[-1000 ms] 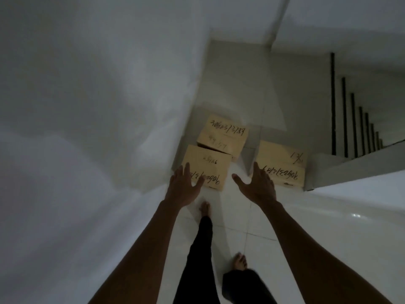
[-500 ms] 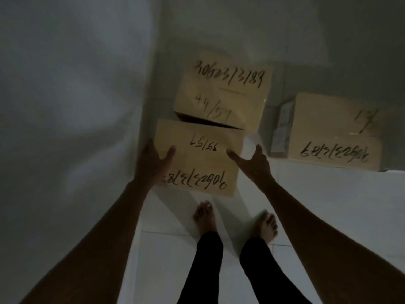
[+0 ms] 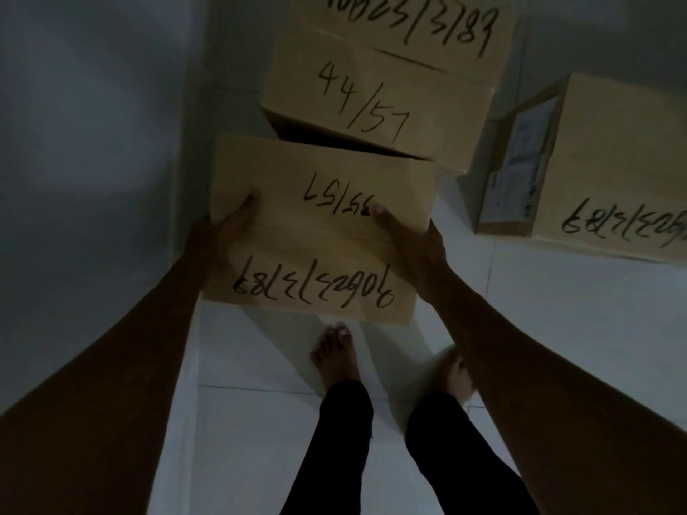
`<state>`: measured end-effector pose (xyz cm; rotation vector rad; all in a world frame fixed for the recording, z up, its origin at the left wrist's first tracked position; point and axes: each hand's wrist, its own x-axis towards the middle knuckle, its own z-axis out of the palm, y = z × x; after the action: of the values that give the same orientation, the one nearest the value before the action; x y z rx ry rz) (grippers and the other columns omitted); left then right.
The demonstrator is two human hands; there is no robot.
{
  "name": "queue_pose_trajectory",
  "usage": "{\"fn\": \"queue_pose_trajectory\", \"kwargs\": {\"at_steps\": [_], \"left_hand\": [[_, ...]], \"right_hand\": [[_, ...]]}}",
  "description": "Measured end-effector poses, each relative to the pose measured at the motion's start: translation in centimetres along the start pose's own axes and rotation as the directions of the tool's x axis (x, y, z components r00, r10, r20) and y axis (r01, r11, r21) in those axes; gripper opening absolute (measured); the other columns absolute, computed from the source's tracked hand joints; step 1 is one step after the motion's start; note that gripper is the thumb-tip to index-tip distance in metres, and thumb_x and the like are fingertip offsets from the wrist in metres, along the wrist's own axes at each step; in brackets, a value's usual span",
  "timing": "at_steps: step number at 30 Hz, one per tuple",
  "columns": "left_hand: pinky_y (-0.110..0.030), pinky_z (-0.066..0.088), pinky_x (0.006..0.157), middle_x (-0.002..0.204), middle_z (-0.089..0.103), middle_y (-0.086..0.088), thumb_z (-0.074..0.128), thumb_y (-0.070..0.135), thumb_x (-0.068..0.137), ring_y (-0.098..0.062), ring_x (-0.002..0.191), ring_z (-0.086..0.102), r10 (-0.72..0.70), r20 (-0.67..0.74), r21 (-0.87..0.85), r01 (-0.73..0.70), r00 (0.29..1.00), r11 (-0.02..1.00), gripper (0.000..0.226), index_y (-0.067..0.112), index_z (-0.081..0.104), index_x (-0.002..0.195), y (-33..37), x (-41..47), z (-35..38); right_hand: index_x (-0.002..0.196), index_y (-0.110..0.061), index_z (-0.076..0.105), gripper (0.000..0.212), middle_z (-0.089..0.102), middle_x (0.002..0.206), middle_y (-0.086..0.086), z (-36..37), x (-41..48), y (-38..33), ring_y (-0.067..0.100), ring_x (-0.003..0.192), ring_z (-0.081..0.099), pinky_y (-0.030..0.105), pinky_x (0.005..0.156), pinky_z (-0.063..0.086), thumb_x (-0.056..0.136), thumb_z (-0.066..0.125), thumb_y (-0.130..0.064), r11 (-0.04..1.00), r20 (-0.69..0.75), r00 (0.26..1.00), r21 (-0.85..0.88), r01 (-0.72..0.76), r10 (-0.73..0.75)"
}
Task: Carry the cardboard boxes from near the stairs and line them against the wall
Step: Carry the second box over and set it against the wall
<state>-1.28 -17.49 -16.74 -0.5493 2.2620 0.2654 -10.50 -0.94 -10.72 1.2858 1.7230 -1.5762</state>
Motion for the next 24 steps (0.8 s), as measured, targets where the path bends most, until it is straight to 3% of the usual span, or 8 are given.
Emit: {"fn": "queue_pose_trajectory", "kwargs": {"at_steps": [2, 4, 7, 9, 12, 15, 19, 24], "left_hand": [[-0.042, 0.037, 0.112, 0.151, 0.039, -0.028, 0.040, 0.009, 0.105, -0.029, 0.135, 0.049, 0.109, -0.051, 0.100, -0.103, 0.993, 0.990, 0.045, -0.006, 0.036, 0.148, 0.2, -0.4, -1.9], [-0.043, 0.023, 0.119, 0.160, 0.026, -0.021, 0.017, 0.007, 0.108, -0.027, 0.146, 0.032, 0.151, 0.061, 0.135, -0.158, 0.987, 0.978, 0.047, -0.003, 0.021, 0.153, 1.3, -2.8, -3.7], [-0.045, 0.020, 0.121, 0.155, 0.038, -0.019, 0.019, 0.010, 0.108, -0.029, 0.144, 0.035, 0.010, 0.124, -0.187, 0.014, 0.992, 0.982, 0.045, 0.002, 0.032, 0.150, 1.6, -8.3, -9.8], [-0.043, 0.030, 0.118, 0.149, 0.048, -0.018, 0.033, 0.035, 0.107, -0.030, 0.138, 0.045, -0.033, 0.189, -0.361, 0.101, 0.981, 0.927, 0.049, 0.004, 0.044, 0.145, 1.1, -11.7, -17.8], [-0.039, 0.052, 0.098, 0.122, 0.065, -0.004, 0.055, 0.085, 0.071, -0.027, 0.112, 0.064, -0.111, 0.143, -0.615, 0.176, 0.983, 0.769, 0.087, 0.018, 0.060, 0.126, -0.5, -17.8, -31.4], [-0.028, 0.051, 0.074, 0.103, 0.064, 0.004, 0.058, 0.096, 0.048, -0.018, 0.086, 0.066, -0.110, 0.072, -0.767, 0.125, 0.991, 0.630, 0.101, 0.030, 0.063, 0.125, -1.2, -27.0, -38.7], [-0.021, 0.042, 0.059, 0.093, 0.064, 0.007, 0.056, 0.096, 0.052, -0.005, 0.071, 0.059, -0.133, -0.020, -0.841, 0.055, 0.991, 0.538, 0.090, 0.033, 0.064, 0.115, -2.8, -39.1, -40.7], [-0.026, 0.048, 0.065, 0.089, 0.065, 0.007, 0.059, 0.095, 0.050, -0.009, 0.075, 0.062, -0.271, -0.055, -0.933, 0.048, 0.961, 0.358, 0.084, 0.032, 0.061, 0.106, -7.0, -53.0, -38.6]], "right_hand": [[0.138, -0.030, 0.055, 0.083, 0.071, 0.117, -0.004, -0.9, -2.2, -1.3, 0.021, 0.105, 0.070, 0.039, 0.078, 0.060, 0.068, 0.084, -0.065, 1.000, -0.003, 1.000, -0.007, -0.006, 0.006], [0.134, -0.033, 0.055, 0.081, 0.070, 0.111, -0.008, -2.2, -5.1, -3.0, 0.018, 0.102, 0.070, 0.034, 0.072, 0.058, 0.066, 0.085, -0.067, 1.000, -0.003, 1.000, -0.014, -0.012, 0.012], [0.134, -0.029, 0.059, 0.093, 0.074, 0.118, -0.001, -5.1, -11.0, -6.9, 0.023, 0.102, 0.073, 0.043, 0.081, 0.063, 0.056, 0.087, -0.072, 0.999, 0.014, 1.000, -0.039, -0.012, 0.013], [0.136, -0.027, 0.062, 0.100, 0.076, 0.120, 0.003, -7.3, -15.7, -10.1, 0.028, 0.105, 0.075, 0.051, 0.088, 0.063, 0.051, 0.089, -0.072, 0.999, 0.060, 0.998, -0.032, -0.002, 0.004], [0.137, -0.025, 0.062, 0.093, 0.077, 0.123, 0.005, -11.7, -23.8, -15.1, 0.032, 0.107, 0.076, 0.054, 0.091, 0.062, 0.058, 0.090, -0.066, 0.998, 0.085, 0.996, -0.050, 0.027, -0.023], [0.136, -0.023, 0.063, 0.090, 0.078, 0.122, 0.007, -15.7, -31.8, -19.2, 0.034, 0.105, 0.077, 0.056, 0.090, 0.063, 0.060, 0.090, -0.064, 0.990, 0.134, 0.986, -0.083, 0.111, -0.100], [0.135, -0.022, 0.065, 0.088, 0.078, 0.121, 0.008, -19.6, -41.5, -22.1, 0.035, 0.104, 0.077, 0.057, 0.089, 0.062, 0.061, 0.091, -0.062, 0.964, 0.211, 0.959, -0.145, 0.222, -0.189], [0.136, -0.024, 0.065, 0.090, 0.077, 0.121, 0.005, -21.9, -51.6, -22.5, 0.028, 0.101, 0.077, 0.049, 0.085, 0.065, 0.061, 0.089, -0.067, 0.876, 0.330, 0.900, -0.290, 0.385, -0.286]]}}
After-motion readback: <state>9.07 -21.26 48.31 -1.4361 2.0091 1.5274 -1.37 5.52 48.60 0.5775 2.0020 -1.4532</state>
